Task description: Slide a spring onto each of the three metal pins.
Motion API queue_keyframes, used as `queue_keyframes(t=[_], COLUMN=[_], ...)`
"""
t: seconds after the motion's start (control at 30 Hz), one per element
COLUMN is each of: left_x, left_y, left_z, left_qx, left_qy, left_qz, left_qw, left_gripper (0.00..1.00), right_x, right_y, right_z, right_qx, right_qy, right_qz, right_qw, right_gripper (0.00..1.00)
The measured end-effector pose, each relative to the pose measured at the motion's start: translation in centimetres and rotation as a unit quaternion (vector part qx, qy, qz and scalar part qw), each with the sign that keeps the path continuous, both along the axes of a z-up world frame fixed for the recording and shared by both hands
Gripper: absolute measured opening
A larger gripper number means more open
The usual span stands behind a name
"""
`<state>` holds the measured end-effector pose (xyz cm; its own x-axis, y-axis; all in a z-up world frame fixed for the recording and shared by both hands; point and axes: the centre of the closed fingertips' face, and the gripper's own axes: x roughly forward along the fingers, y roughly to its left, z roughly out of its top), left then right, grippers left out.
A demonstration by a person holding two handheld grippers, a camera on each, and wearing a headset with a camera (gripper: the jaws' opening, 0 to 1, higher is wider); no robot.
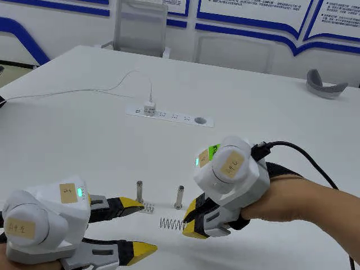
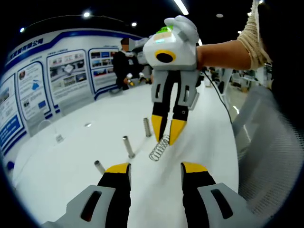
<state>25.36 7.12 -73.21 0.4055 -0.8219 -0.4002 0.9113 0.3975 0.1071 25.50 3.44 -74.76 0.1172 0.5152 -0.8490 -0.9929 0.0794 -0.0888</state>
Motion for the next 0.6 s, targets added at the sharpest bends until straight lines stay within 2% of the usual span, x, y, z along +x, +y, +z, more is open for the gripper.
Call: queue_keyframes(t=[0.6], left_x=[-0.9], left_y=[-1.2], left_z=[0.7], left_qx=[0.003], left_qy=[-0.017], left_qz=[-0.029], left_qw=[0.9994], left_gripper=[0.25], right_x=[-1.5], right_y=[1.2], right_z=[1.1], right_qx=[-0.006], right_qy=[-0.009], right_qz=[0.05], right_qw=[0.9987], right_gripper=[0.12])
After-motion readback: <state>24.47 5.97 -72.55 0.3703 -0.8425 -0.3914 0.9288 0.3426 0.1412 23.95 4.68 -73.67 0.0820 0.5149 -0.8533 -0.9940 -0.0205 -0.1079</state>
